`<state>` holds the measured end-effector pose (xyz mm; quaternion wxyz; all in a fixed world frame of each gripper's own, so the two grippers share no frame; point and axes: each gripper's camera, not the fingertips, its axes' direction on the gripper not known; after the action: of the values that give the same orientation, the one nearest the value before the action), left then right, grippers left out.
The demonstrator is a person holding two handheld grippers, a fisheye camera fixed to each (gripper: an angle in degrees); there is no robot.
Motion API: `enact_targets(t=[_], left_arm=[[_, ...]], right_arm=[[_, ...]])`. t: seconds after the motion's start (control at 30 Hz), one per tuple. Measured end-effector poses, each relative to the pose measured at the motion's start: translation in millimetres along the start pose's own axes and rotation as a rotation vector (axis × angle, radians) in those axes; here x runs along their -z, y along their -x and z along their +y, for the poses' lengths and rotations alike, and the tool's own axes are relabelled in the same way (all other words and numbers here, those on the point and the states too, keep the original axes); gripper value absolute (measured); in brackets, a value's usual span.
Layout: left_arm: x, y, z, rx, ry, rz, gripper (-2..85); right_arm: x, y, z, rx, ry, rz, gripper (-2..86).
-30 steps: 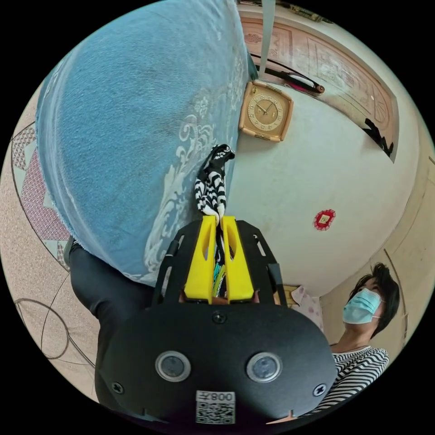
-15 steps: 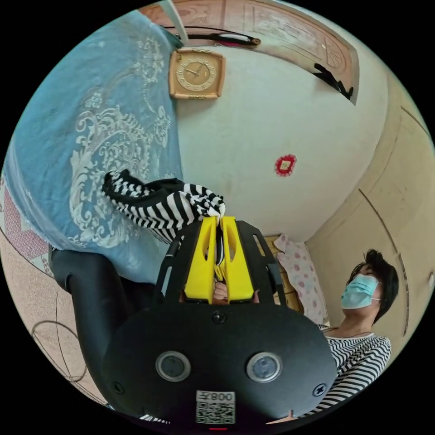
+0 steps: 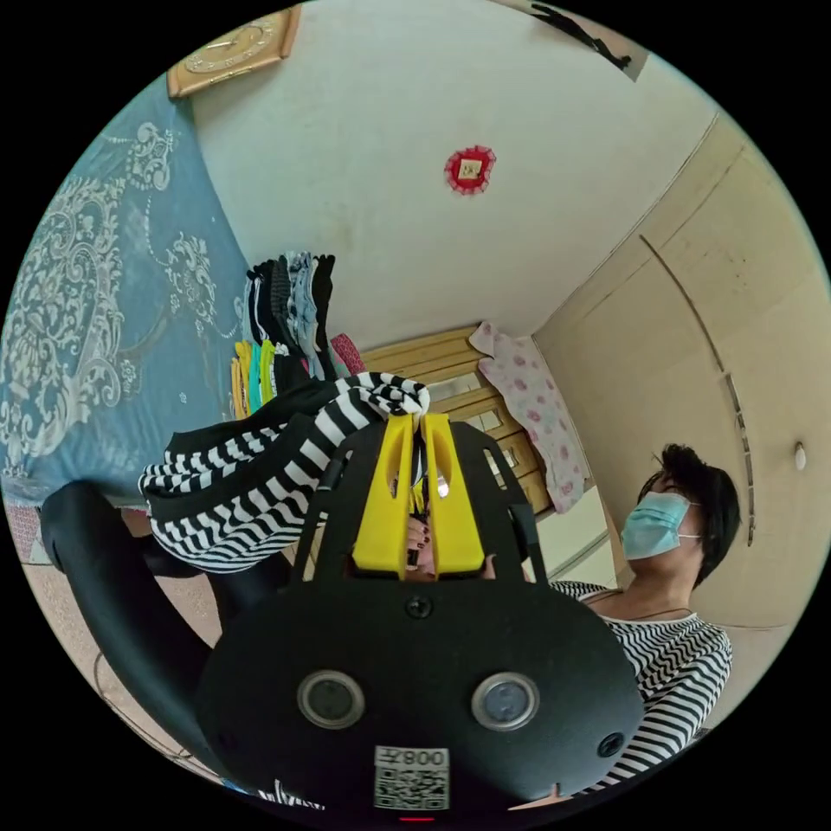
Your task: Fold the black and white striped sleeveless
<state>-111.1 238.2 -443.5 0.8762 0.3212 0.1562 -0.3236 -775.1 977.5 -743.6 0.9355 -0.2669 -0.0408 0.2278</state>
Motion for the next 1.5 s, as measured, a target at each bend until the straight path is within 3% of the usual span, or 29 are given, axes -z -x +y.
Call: enact_targets(t=[0.33, 0.53, 0.7, 0.87, 1.1, 1.23, 1.5], left_arm=[[-139, 130, -19, -0.022, 0.118, -0.132, 2.7], [-262, 171, -99, -0.227, 0.104, -0.122, 2.6], [-374, 215, -126, -0.395, 0.162, -0.122, 2.7], [-451, 334, -92, -0.358, 0.280, -0.138, 2.7], [-510, 590, 9, 0.008, 0.512, -0.307, 2.8], [-510, 649, 31, 0.015, 0.534, -0.324, 3.0], [-506, 769, 56, 0.002, 0.592, -0.416, 3.1]], right_arm=[[110, -89, -35, -0.026, -0.052, 0.100, 1.3], [197, -111, -148, 0.088, -0.143, 0.085, 1.3], [293, -104, -198, 0.215, -0.215, 0.198, 1.3], [364, -165, -160, 0.159, -0.230, 0.320, 1.4], [421, -374, -45, -0.321, -0.188, 0.356, 1.3], [438, -414, -4, -0.344, -0.241, 0.270, 1.3], [442, -463, 38, -0.387, -0.182, 0.315, 1.2]])
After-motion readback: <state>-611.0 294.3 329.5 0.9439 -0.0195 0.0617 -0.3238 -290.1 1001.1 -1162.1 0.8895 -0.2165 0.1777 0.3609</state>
